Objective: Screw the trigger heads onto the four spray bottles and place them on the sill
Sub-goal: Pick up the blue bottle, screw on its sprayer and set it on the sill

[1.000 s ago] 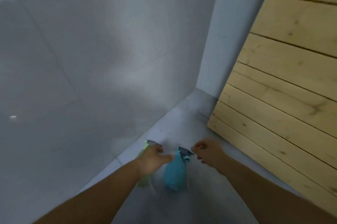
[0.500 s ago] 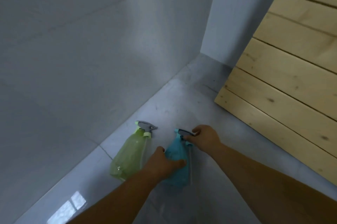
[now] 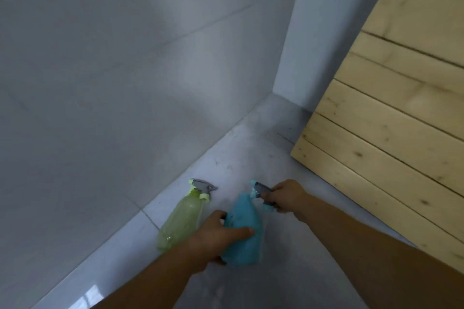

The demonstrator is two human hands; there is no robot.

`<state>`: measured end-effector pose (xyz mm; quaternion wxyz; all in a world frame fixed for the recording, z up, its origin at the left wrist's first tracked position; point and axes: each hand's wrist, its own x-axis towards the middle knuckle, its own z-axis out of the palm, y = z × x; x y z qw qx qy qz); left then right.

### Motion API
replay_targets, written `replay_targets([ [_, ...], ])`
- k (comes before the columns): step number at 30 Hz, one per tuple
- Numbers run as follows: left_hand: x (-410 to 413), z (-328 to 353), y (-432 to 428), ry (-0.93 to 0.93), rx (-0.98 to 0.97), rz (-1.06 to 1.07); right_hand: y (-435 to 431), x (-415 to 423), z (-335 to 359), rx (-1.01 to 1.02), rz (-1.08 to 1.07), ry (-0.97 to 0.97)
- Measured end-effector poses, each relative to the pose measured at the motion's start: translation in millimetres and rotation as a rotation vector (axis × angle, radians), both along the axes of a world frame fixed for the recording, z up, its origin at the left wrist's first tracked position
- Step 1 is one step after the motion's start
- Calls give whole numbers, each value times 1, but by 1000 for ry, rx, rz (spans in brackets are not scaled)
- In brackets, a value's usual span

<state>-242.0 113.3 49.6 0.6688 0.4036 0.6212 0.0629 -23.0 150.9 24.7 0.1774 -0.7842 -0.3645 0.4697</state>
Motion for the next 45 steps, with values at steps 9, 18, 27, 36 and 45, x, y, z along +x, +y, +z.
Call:
replay_targets([
  [9,-26,180,-7,-124,234,-189,-41,9,180,293,-52,85],
  [18,-58,315,-72,-197,489,-247,-121,-1,346,674,-84,225],
  [27,-80,327,-115,-253,540,-301,-165,-5,395,986,-320,334],
  [36,-79,318,-110,-229,556,-335,-182,-13,421,1170,-390,415],
  [45,-77,310,-104,-224,571,-366,-175,-25,413,1159,-320,327],
])
